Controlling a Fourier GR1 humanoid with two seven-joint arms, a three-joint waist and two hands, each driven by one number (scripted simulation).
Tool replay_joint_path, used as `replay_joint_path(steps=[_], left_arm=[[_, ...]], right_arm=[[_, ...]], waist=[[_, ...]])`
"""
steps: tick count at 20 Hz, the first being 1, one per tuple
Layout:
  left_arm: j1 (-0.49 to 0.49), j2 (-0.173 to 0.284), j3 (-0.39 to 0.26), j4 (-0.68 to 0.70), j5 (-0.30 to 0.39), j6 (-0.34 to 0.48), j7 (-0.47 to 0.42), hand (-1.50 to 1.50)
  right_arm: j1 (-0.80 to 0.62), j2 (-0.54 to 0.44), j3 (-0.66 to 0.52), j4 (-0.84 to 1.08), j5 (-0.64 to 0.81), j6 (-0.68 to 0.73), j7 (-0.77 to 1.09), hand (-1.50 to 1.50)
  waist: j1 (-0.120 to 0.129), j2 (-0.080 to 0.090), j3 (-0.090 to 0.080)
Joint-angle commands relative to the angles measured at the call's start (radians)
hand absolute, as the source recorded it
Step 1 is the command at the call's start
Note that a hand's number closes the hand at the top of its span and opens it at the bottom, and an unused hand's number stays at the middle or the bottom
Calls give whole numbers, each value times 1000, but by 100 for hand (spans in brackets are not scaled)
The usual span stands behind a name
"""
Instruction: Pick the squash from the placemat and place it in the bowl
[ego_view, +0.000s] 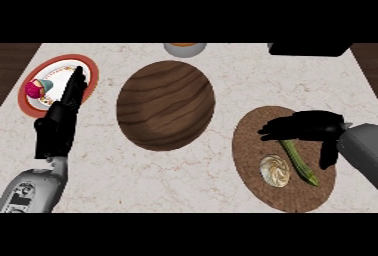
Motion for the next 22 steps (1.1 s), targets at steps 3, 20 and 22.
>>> replay_joint_path(steps=[3,20,22], left_arm=[[-23,-17,0,-1,-25,7,36,0],[-7,-10,56,-26,-16,-32,35,0],[-20,-28,43,5,-24,-34,31,0]], right_arm=[[-23,135,26,138,47,17,-118,-150],[-42,250,14,307,106,-153,-255,150],[-53,218,-5,289,89,-134,-282,150]], waist=[[-13,-3,0],[-12,-4,0],[-23,-4,-1]])
